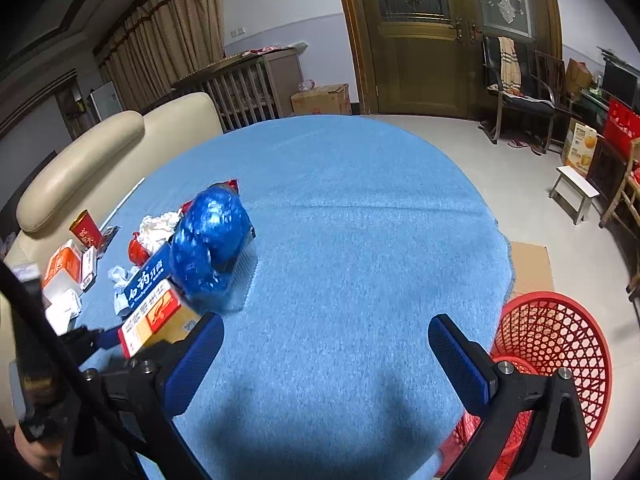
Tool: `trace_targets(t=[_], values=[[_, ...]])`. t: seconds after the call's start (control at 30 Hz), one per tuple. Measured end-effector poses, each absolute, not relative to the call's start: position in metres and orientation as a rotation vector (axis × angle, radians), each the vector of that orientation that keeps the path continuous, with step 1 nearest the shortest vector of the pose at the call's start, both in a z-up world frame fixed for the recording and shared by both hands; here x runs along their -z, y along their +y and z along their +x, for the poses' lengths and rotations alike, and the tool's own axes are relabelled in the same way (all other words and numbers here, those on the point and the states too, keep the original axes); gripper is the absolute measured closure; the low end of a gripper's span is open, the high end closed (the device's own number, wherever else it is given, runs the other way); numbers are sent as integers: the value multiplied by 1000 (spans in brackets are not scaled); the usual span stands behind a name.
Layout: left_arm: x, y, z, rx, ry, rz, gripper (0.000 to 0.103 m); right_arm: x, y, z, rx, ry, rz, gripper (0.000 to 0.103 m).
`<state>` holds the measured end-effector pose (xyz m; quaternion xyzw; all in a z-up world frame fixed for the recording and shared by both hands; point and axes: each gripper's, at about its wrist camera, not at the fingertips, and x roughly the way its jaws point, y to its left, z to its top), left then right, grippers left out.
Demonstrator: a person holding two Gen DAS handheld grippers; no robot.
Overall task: Collect trash
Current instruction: 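Grasp the blue plastic bag with the right tool while the left tool grasps the red-white medicine box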
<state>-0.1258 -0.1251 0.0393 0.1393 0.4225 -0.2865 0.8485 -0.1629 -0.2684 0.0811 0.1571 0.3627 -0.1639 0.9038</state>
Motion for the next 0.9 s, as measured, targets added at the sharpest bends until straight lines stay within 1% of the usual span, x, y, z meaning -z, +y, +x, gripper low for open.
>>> trace_targets(t=[0.2, 0.4, 0.57, 0.63, 0.67, 0.7, 0.73, 0.77, 0.8, 0.83, 0.9], values=[[-53, -88, -147, 553, 872, 190, 46, -87, -259, -136, 287, 751, 333, 0], [-53, -65, -141, 453, 848, 138, 46, -94, -236, -89, 209, 762, 332, 0], [-55, -54, -134, 417, 842, 98, 46, -92, -217, -49, 201, 796, 278, 0], [-56, -49, -133, 417, 844, 81, 46, -89, -213, -38, 204, 811, 263, 3], [-56, -48, -131, 419, 844, 74, 46, -86, -211, -33, 203, 823, 258, 8], [-56, -48, -130, 419, 843, 72, 46, -81, -210, -28, 202, 842, 256, 17], [-56, -48, -129, 422, 843, 70, 46, -78, -210, -26, 200, 854, 258, 23], [-55, -48, -128, 423, 843, 66, 46, -74, -210, -23, 198, 872, 259, 35], [-56, -47, -129, 423, 841, 65, 46, -68, -211, -19, 191, 898, 270, 39], [-57, -46, -130, 422, 836, 63, 46, -66, -212, -19, 189, 899, 280, 39], [-61, -43, -132, 418, 830, 57, 46, -67, -213, -22, 189, 883, 283, 46]])
